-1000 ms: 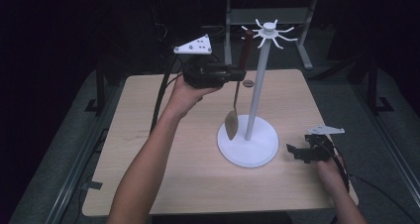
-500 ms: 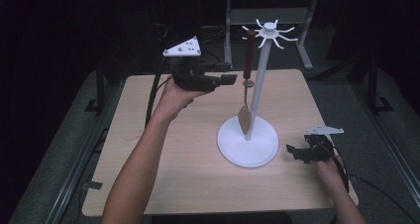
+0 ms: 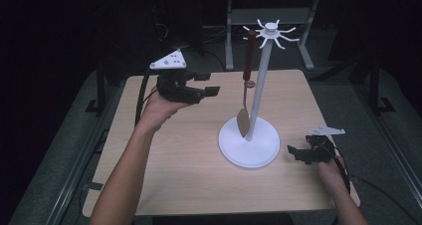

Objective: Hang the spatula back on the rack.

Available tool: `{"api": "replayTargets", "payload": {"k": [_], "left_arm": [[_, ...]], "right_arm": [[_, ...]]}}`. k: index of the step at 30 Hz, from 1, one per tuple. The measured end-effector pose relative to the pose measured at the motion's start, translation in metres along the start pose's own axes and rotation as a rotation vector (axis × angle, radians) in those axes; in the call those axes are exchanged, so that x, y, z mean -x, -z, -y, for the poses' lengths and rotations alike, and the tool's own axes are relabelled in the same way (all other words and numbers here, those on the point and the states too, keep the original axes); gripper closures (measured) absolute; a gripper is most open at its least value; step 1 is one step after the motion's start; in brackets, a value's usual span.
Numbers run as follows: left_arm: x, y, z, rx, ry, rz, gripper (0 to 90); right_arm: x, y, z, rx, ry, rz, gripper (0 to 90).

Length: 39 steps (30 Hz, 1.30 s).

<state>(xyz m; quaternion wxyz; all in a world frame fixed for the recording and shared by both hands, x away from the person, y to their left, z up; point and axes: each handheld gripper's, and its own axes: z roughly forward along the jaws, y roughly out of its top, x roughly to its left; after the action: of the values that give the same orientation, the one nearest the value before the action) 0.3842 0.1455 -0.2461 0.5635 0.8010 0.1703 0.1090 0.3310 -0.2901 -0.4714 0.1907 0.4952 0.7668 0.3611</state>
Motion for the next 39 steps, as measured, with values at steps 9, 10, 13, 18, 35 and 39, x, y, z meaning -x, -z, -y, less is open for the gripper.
{"api": "replayTargets", "payload": {"k": [9, 10, 13, 18, 35, 39], "left_arm": [[0.006, 0.017, 0.023, -0.035, 0.020, -0.070, 32.4], [0.006, 0.020, 0.026, -0.040, 0.022, -0.077, 32.3], [0.006, 0.030, 0.039, -0.047, 0.036, -0.109, 31.4], [0.005, 0.037, 0.054, -0.062, 0.054, -0.136, 31.1], [0.000, 0.053, 0.118, -0.153, 0.123, -0.226, 30.8], [0.000, 0.056, 0.130, -0.176, 0.137, -0.240, 30.7]], "right_arm": [[-0.003, 0.000, -0.001, 0.001, 0.009, -0.004, 14.3], [-0.004, 0.000, -0.001, 0.001, 0.009, -0.006, 14.3], [-0.003, -0.001, -0.001, -0.003, 0.009, -0.006, 14.3], [-0.003, -0.001, -0.001, -0.003, 0.003, -0.005, 14.3], [-0.001, -0.001, 0.000, -0.002, -0.001, -0.007, 14.3], [-0.001, -0.001, 0.000, -0.002, 0.004, -0.007, 14.3]]}}
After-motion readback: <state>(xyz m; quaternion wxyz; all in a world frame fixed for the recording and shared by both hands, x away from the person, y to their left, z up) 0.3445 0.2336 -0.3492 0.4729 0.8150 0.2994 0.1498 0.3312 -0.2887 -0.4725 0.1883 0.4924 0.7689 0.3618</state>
